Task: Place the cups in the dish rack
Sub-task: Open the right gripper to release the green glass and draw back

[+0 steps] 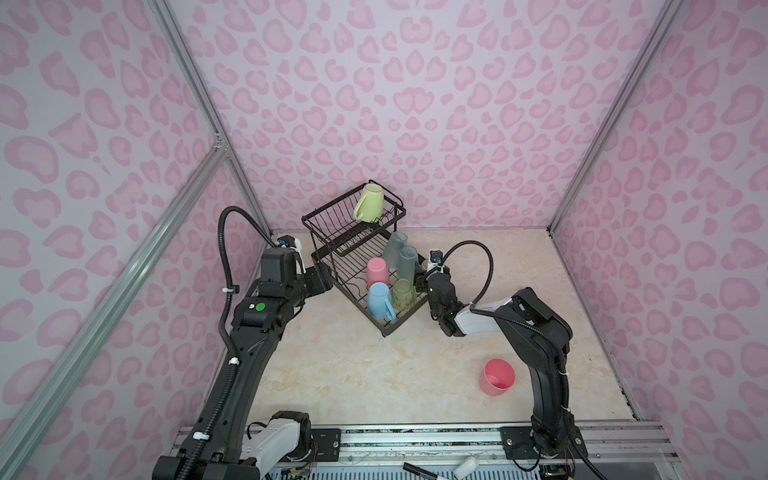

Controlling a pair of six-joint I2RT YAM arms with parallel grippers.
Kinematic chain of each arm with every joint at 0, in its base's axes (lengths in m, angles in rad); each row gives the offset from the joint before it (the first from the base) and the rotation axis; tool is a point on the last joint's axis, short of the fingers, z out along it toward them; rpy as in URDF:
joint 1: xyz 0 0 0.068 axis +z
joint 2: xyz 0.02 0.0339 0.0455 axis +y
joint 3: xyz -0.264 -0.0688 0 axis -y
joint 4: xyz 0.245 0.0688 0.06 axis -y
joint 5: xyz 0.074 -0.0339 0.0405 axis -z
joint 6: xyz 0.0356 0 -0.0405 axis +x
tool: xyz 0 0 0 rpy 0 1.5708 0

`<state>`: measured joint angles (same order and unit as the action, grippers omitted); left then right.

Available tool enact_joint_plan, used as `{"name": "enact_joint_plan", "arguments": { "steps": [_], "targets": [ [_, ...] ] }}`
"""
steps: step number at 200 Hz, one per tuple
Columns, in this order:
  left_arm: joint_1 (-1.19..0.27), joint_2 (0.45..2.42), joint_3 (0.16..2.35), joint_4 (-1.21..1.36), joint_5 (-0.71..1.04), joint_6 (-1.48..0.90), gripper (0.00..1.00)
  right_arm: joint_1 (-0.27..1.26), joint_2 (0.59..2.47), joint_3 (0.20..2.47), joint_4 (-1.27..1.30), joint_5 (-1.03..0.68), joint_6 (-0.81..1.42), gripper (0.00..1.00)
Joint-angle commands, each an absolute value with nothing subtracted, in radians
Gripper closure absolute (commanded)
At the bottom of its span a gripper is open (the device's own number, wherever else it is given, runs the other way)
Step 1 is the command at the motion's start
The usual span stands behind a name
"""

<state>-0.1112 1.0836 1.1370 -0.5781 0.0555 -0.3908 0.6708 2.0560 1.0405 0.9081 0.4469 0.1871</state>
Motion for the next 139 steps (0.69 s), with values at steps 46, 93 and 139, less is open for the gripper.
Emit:
{"name": "enact_joint_plan", "arguments": {
  "steps": [46, 93, 139],
  "targets": [
    [-0.111, 1.069, 1.131, -0.554, 0.049, -0.377, 0.25, 0.675, 2.043, 1.067, 0.781, 0.491, 0.239, 0.35],
    [-0.112, 1.068, 1.129, -0.552, 0.047, -0.379, 0.25, 0.676, 2.028, 1.070, 0.719, 0.477, 0.268, 0.33],
    [-0.111, 1.064, 1.123, -0.546, 0.046, -0.378, 0.25, 0.672, 2.031, 1.101, 0.643, 0.449, 0.292, 0.29]
  ]
}}
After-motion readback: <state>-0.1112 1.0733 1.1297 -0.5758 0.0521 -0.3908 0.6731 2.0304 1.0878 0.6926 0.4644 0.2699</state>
